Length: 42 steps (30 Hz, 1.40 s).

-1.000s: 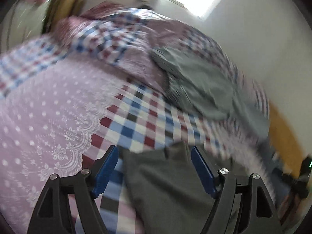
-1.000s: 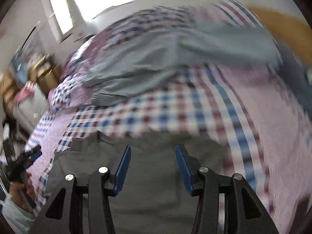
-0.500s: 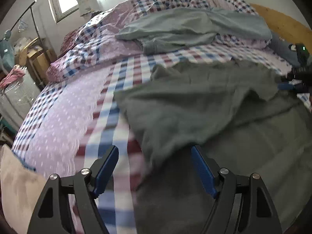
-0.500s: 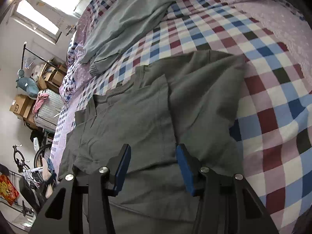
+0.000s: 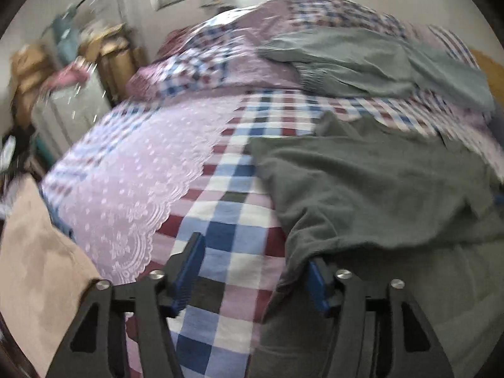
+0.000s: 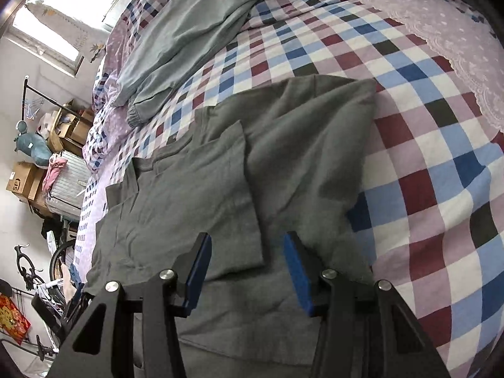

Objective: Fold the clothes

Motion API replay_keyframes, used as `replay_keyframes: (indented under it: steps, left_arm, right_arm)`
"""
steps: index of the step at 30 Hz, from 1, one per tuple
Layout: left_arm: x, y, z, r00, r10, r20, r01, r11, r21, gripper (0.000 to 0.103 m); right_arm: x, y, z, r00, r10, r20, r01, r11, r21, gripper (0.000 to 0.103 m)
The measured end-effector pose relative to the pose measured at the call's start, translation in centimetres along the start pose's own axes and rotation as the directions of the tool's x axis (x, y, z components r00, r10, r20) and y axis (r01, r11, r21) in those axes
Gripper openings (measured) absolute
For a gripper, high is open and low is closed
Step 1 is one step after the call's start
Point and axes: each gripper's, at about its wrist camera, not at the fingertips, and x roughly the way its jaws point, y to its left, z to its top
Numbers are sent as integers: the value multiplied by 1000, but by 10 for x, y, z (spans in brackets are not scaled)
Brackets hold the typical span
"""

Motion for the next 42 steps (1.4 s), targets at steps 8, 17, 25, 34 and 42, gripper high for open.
replay_keyframes:
  steps: [8, 17, 25, 34, 42]
  left_arm:
    - [13, 8, -2, 998, -45, -36, 42, 995, -91, 54]
    - [15, 7, -1, 999, -35, -32, 32, 996, -84, 54]
    - [17, 7, 0, 999, -44, -32, 41, 995, -92, 55]
    - [15, 8, 1, 998, -60, -36, 56, 994, -96, 56]
    - [15, 6, -1, 997, -53, -48, 50, 996, -67, 59]
  right_arm:
    - [2, 4, -1, 1000, 15, 11, -15, 1000, -12, 53]
    - [5, 23, -7, 1000, 4, 4, -3, 997, -81, 17]
    - [-38, 51, -15, 993, -40, 114, 60, 983, -176, 7]
    - [-43, 38, -52, 987, -151, 52, 158, 972, -176, 7]
    - [-50, 32, -71, 983, -169, 73, 180, 966, -186, 14]
